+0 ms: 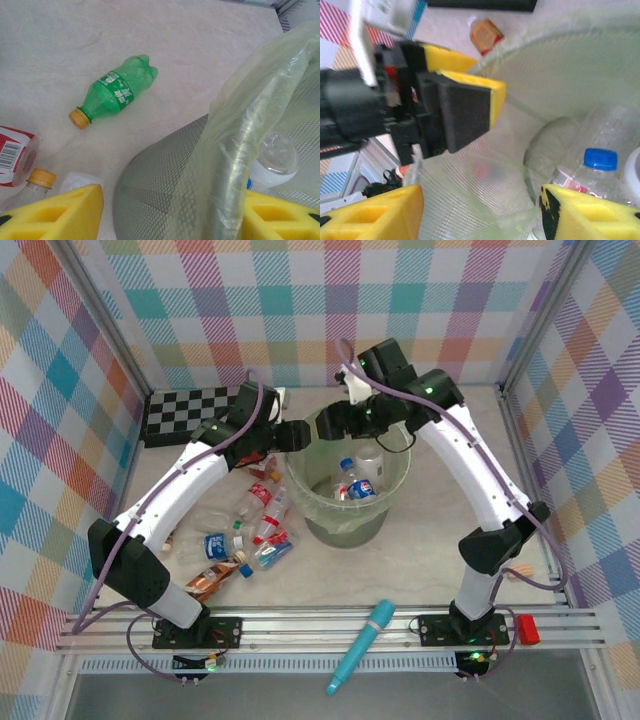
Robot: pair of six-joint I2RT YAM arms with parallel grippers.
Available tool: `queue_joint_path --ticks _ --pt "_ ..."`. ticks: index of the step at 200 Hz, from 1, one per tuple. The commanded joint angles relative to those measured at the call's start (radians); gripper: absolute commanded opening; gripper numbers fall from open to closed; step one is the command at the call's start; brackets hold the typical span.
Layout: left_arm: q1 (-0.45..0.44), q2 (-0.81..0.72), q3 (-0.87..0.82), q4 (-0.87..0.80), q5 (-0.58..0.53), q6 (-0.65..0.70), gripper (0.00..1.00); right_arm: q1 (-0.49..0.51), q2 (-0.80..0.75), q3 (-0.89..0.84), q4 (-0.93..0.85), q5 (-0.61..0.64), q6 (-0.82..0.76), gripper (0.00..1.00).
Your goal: Put the plastic bottles in the bin
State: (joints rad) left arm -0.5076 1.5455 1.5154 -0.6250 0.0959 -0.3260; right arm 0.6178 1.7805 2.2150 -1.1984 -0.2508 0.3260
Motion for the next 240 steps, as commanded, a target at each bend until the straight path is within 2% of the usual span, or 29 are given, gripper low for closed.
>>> queue_joint_path --ticks 1,56,109,155,180,208,236,240 --pt "-0.018 0.034 -0.009 -0.035 0.033 -0.011 0.6 -0.048 -0.035 0.018 -0.073 0.048 0.023 0.64" --pt "-0.06 0.077 0.004 0.006 0.057 -0.037 0.6 -0.279 -0.188 -0.114 -0.149 0.054 0.031 0.69" --pt "-0.14 0.174 0.078 0.036 0.071 -0.061 0.59 -0.495 -0.31 -0.293 -0.197 0.005 -0.014 0.79" --pt "-0.191 0.269 0.169 0.043 0.117 -0.071 0.59 -0.574 -0.361 -0.433 -0.173 -0.041 -0.041 0.8" --pt "-0.199 0.274 0.195 0.029 0.099 -0.047 0.6 -0.586 -0.359 -0.468 -0.142 -0.06 -0.046 0.8" --pt "-0.199 0.25 0.215 -0.016 0.055 0.014 0.72 -0.588 -0.341 -0.48 -0.122 -0.065 -0.045 0.8" --pt "-0.198 0.219 0.24 -0.054 0.029 0.089 0.99 -0.587 -0.32 -0.474 -0.116 -0.057 -0.046 0.79" --pt "-0.196 0.214 0.246 -0.059 0.026 0.097 1.0 -0.588 -0.318 -0.475 -0.116 -0.055 -0.045 0.79"
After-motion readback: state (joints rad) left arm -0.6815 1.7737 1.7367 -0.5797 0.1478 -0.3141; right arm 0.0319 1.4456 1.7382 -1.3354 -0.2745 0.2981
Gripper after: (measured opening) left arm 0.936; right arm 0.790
